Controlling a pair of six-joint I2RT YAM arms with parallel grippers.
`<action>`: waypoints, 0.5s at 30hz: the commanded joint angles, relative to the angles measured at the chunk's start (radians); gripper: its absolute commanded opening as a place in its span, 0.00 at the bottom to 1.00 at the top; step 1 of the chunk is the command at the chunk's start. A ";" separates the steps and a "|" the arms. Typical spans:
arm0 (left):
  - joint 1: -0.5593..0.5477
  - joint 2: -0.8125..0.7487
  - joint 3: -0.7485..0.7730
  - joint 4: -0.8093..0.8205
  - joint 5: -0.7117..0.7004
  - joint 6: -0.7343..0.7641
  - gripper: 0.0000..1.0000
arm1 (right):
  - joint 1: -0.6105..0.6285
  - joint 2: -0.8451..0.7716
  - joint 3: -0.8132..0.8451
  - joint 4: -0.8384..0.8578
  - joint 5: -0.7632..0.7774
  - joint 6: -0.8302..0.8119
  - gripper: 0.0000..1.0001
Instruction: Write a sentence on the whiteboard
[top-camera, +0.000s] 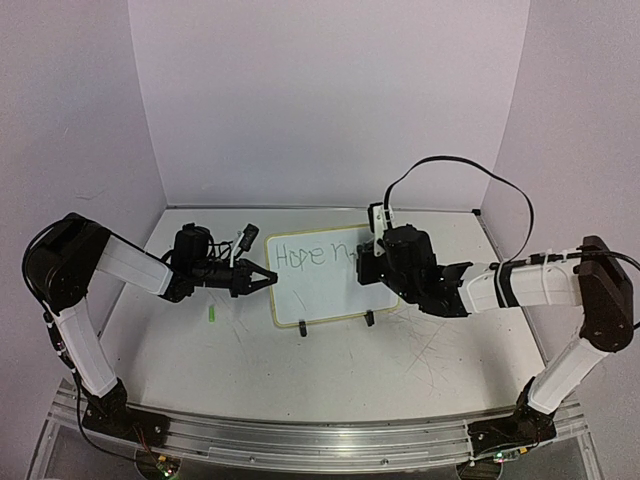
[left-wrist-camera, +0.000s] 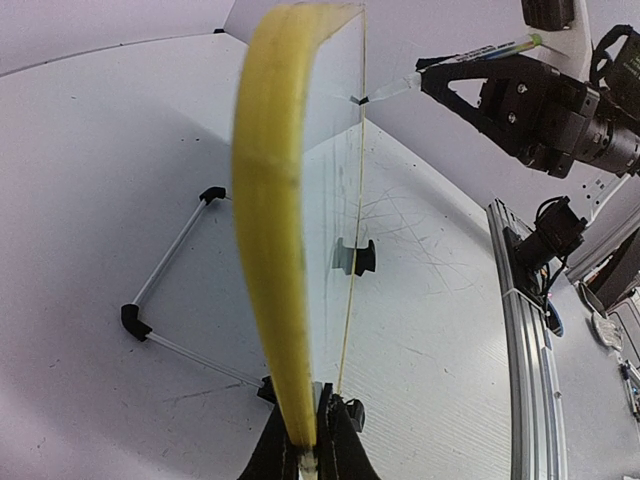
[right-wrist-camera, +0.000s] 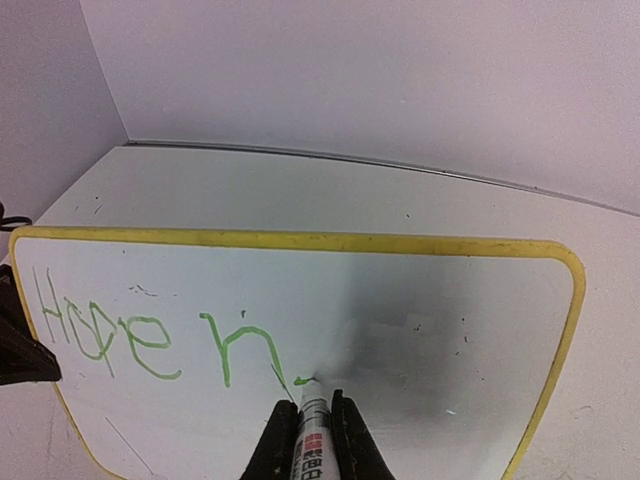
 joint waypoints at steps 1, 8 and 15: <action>0.009 -0.011 0.007 -0.035 -0.123 0.070 0.00 | -0.015 -0.028 0.015 0.019 0.085 -0.006 0.00; 0.009 -0.012 0.005 -0.036 -0.123 0.072 0.00 | -0.020 -0.019 0.040 0.031 0.083 -0.029 0.00; 0.009 -0.013 0.005 -0.037 -0.123 0.072 0.00 | -0.020 -0.006 0.060 0.042 0.074 -0.040 0.00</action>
